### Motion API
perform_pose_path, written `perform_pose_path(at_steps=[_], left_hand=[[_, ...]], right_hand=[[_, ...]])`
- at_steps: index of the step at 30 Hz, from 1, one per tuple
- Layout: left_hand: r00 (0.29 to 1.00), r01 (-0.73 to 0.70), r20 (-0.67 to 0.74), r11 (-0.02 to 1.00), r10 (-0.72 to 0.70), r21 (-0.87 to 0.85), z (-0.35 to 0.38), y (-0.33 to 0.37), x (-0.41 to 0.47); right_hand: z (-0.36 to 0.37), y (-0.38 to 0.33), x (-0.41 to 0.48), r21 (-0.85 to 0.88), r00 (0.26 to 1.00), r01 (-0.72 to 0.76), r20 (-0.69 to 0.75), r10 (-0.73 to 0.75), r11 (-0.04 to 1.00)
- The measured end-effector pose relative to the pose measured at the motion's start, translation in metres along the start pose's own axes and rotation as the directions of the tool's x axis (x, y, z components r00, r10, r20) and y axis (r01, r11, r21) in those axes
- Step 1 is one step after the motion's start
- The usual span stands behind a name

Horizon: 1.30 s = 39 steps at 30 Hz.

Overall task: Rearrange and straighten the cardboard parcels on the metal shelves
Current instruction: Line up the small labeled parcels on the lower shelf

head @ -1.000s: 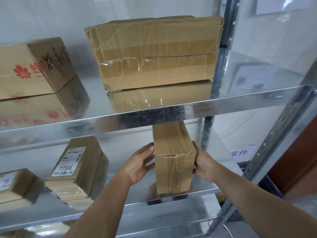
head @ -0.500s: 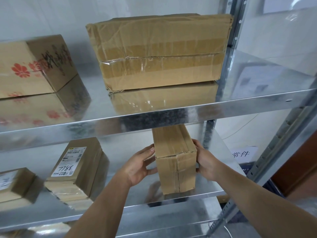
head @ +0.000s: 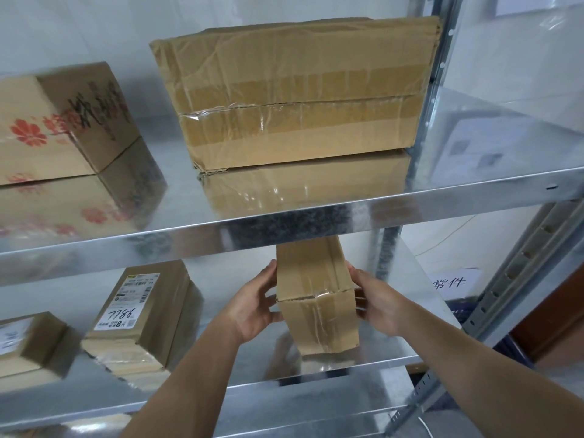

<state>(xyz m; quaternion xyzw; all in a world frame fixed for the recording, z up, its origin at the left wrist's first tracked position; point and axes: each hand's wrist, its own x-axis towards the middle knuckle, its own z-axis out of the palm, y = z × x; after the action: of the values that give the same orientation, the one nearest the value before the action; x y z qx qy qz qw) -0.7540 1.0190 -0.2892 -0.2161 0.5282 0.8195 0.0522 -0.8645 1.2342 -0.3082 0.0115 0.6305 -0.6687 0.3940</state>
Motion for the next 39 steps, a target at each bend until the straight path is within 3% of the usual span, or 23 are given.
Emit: perform_pose_path(at_steps=[10, 19, 30, 39], left_hand=[[0.999, -0.018, -0.043, 0.999, 0.016, -0.037, -0.011, 0.005, 0.008], [0.998, 0.043, -0.047, 0.999, -0.044, -0.031, -0.011, -0.001, 0.016], [0.998, 0.038, -0.05, 0.999, -0.04, -0.031, -0.002, 0.003, 0.014], [0.995, 0.046, -0.087, 0.999, -0.046, 0.008, 0.003, 0.01, 0.011]], right_hand=[[-0.01, 0.0, 0.004, 0.21, 0.991, 0.029, 0.121, -0.055, 0.977], [-0.01, 0.003, 0.011, 0.236, 0.977, 0.17, 0.083, -0.194, 0.957], [-0.01, 0.005, 0.013, 0.262, 0.977, 0.179, 0.069, -0.204, 0.948], [-0.009, 0.001, 0.016, 0.152, 0.982, 0.175, 0.04, -0.183, 0.973]])
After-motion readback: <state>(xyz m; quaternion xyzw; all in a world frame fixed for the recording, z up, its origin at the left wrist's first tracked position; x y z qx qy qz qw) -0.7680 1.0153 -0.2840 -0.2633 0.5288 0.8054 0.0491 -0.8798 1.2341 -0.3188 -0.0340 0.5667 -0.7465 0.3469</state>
